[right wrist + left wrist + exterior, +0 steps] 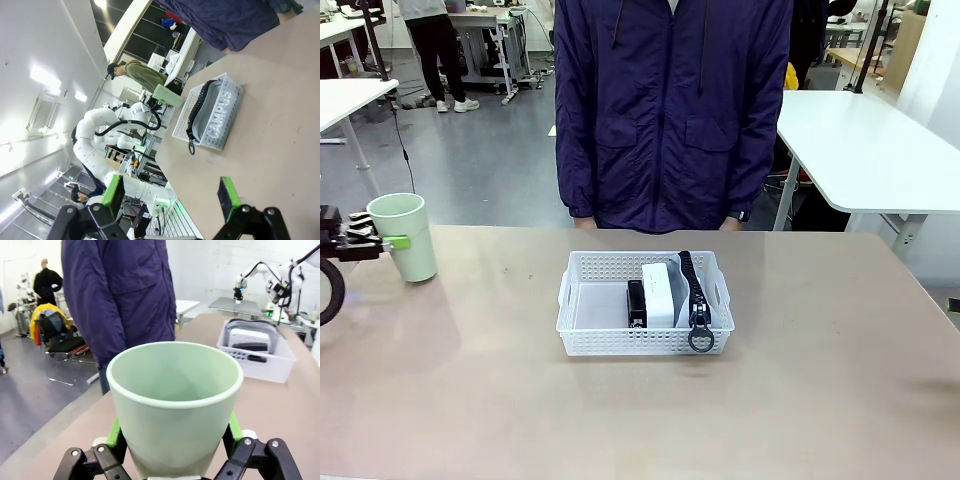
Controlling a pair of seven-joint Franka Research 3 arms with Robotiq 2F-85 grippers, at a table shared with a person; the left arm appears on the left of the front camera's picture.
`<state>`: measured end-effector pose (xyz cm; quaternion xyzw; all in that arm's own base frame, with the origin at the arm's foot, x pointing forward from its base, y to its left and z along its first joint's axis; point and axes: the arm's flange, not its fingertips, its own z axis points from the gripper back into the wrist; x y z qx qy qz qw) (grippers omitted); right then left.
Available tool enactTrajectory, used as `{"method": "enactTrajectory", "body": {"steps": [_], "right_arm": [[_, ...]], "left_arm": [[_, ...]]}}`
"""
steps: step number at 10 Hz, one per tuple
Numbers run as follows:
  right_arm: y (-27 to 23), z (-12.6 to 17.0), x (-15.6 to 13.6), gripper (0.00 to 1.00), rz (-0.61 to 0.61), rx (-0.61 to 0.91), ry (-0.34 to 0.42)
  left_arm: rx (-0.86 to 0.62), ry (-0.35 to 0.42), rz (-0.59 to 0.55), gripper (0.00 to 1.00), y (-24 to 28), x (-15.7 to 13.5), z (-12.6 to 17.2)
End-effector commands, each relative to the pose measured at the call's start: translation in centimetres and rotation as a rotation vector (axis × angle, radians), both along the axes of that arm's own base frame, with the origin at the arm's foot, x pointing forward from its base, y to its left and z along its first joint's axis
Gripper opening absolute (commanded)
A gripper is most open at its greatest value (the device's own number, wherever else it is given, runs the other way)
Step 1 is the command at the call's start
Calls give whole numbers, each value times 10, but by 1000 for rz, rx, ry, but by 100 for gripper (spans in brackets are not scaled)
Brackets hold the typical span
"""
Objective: Efficiently arrange items inside the basket to fit them all.
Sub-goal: Pick up the Reusable plastic cup and place it inside the Organizing basket.
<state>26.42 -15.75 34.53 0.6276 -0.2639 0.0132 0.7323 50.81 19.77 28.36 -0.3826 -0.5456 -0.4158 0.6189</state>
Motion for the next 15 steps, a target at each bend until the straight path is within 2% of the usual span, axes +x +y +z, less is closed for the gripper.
{"method": "enactTrajectory", "body": {"steps": [1, 2, 4, 5, 6, 7, 8, 12, 13, 14, 15], "right_arm": [[1, 4, -1, 100, -8, 17, -2], [1, 4, -1, 100, -8, 17, -2], [1, 4, -1, 100, -8, 17, -2], [1, 4, -1, 100, -8, 17, -2], [1, 4, -1, 100, -8, 17, -2], [1, 4, -1, 100, -8, 17, -2], [1, 4, -1, 100, -8, 17, -2], [1, 4, -1, 100, -8, 17, -2], [1, 4, -1, 100, -8, 17, -2], [1, 4, -1, 100, -8, 17, -2], [1, 4, -1, 100, -8, 17, -2]], "left_arm": [[-23, 24, 13, 0, -2, -46, 29], [-73, 80, 9, 0, -2, -59, 34], [-324, 69, 66, 0, -15, -84, 47], [-382, 138, 31, 0, -25, -97, 48], [-317, 168, -8, 0, -36, -103, 42], [-292, 209, -25, 0, -39, -96, 37], [-320, 129, 5, 0, -28, -97, 37], [-320, 129, 5, 0, -28, -97, 37], [-314, 150, -3, 91, -30, -98, 36], [-192, 224, -83, 91, -41, -103, 25], [-149, 296, -58, 91, -63, -106, 40]]}}
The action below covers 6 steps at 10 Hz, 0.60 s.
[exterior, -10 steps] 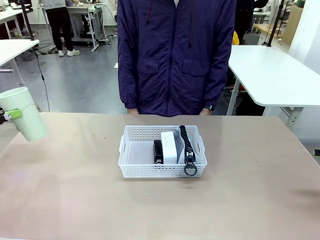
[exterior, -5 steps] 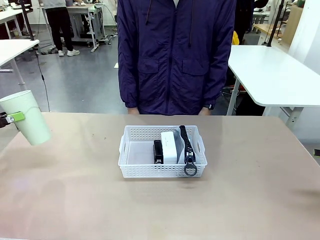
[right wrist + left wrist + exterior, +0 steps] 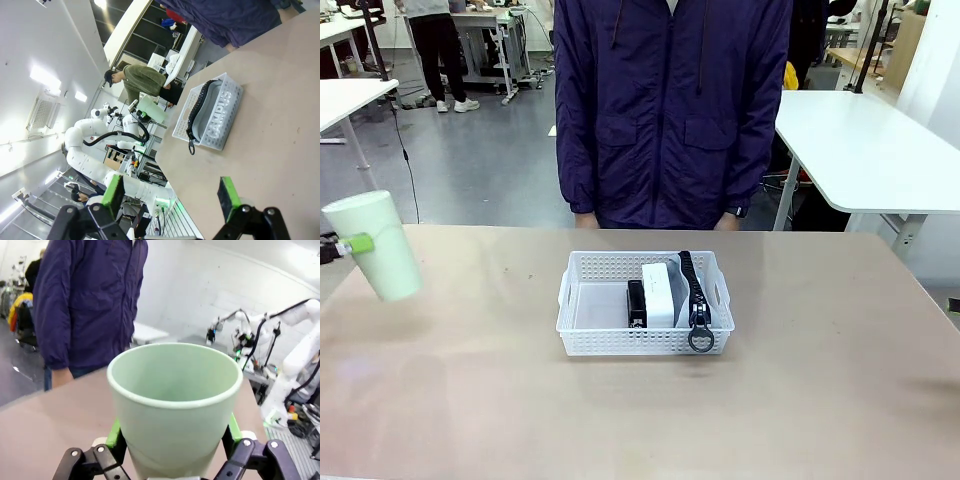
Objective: Efficiently arrange items inside the basket to fit them all.
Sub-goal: Pick up the Reusable plastic cup and place it inside the Organizing basket.
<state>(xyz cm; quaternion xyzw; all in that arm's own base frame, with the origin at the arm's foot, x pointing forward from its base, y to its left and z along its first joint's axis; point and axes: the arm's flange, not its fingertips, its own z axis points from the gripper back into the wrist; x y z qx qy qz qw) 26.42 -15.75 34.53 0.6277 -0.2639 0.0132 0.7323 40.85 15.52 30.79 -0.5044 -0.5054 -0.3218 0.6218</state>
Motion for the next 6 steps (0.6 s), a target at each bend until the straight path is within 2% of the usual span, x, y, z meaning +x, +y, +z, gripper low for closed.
{"method": "enactTrajectory", "body": {"steps": [1, 3, 4, 5, 6], "right_arm": [[1, 4, -1, 100, -8, 17, -2], [1, 4, -1, 100, -8, 17, -2], [1, 4, -1, 100, -8, 17, -2], [1, 4, -1, 100, -8, 17, -2], [1, 4, -1, 100, -8, 17, -2]], "left_arm": [[107, 82, -31, 91, -46, -12, 40], [253, 128, -151, 91, -105, -27, 81], [319, 183, -187, 91, -143, -34, 100], [384, 293, -208, 91, -177, -39, 112], [420, 349, -200, 91, -212, -41, 125]]}}
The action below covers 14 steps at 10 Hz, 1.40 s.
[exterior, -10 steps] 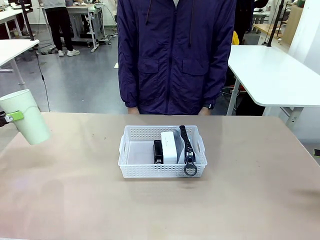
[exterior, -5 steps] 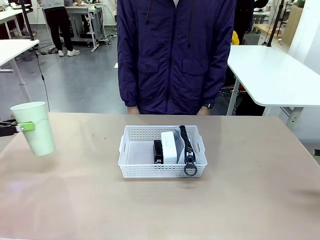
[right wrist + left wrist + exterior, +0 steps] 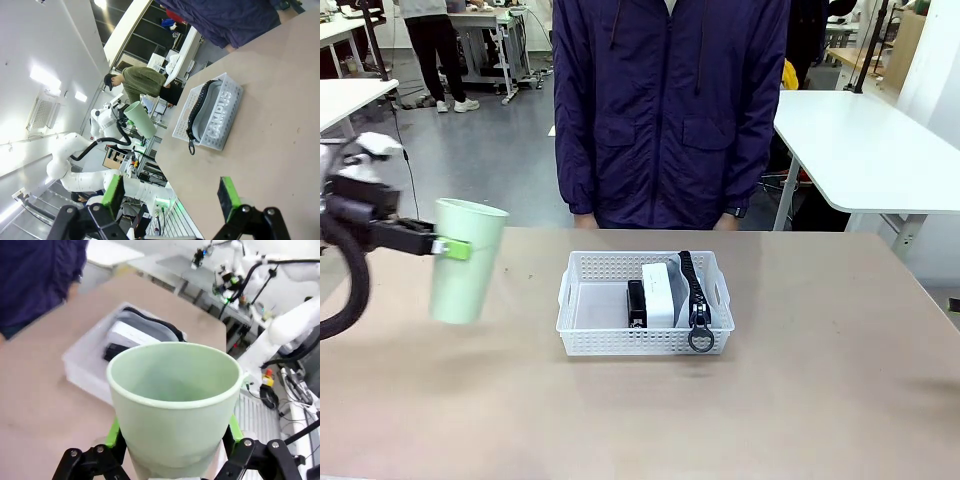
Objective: Efficiently arrange items inside the basket to fit them all.
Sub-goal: Pick up the Reusable plastic cup and place it inside the Organizing basket.
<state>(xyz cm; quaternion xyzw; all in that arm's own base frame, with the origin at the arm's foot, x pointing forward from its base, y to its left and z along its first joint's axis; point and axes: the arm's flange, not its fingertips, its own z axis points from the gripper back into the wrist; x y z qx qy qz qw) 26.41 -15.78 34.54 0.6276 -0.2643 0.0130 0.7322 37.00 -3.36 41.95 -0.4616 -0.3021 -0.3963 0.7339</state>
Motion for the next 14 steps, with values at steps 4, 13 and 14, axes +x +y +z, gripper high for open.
{"method": "enactTrajectory", "body": {"steps": [4, 13, 14], "right_arm": [[2, 4, -1, 100, -7, 17, -2], [2, 4, -1, 100, -7, 17, -2], [2, 4, -1, 100, -7, 17, -2]], "left_arm": [[346, 242, 311, 91, -121, 13, 62], [428, 313, 373, 91, -152, 19, 55], [422, 344, 372, 91, -156, 24, 57]]}}
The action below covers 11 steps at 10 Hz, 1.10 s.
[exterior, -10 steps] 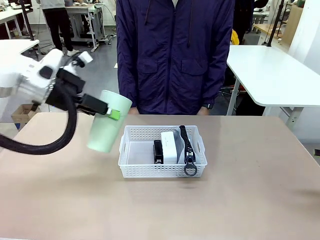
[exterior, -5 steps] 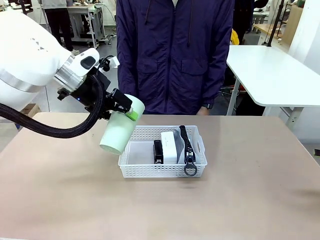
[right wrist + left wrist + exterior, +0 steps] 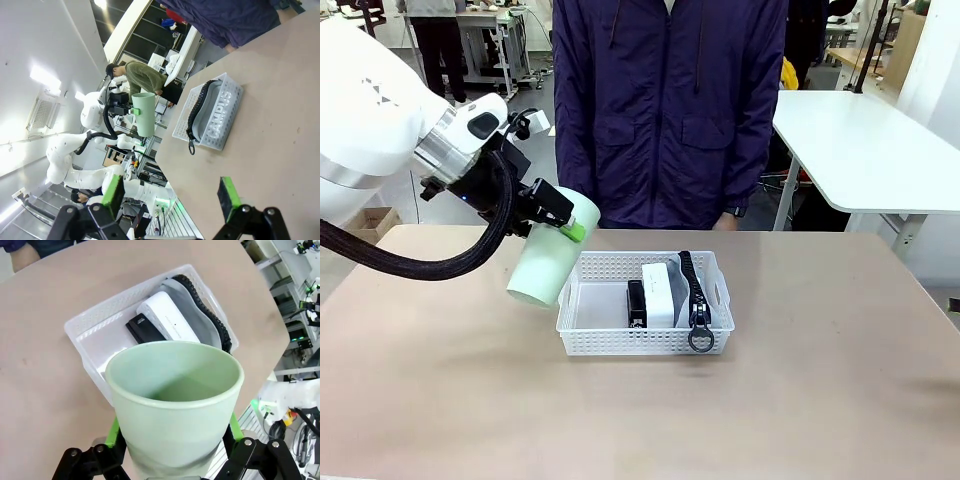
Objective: Efficiently arrange items inside the basket to fit them all.
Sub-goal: Pick up the Reusable plastic cup and place it inside the Organizing basket.
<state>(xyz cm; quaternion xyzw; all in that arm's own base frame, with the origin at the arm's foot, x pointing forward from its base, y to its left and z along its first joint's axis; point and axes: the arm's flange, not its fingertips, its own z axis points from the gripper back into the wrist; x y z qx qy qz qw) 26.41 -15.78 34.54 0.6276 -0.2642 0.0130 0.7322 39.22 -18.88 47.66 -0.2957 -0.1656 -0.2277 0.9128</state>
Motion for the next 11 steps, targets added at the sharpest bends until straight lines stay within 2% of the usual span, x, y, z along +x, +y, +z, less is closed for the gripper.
{"method": "enactTrajectory", "body": {"steps": [1, 2, 4, 6, 8, 11], "right_arm": [[2, 4, 0, 100, -7, 17, -2], [2, 4, 0, 100, -7, 17, -2], [2, 4, 0, 100, -7, 17, -2], [2, 4, 0, 100, -7, 17, -2], [2, 4, 0, 100, -7, 17, -2], [2, 4, 0, 100, -7, 17, -2]], "left_arm": [[62, 157, 212, 91, -13, 4, -7], [122, 182, 359, 91, -31, 6, -6], [152, 229, 420, 91, -63, 19, 0], [188, 227, 510, 91, -84, 34, -8], [274, 235, 509, 91, -103, 48, -20], [361, 198, 480, 91, -121, 60, -43]]}}
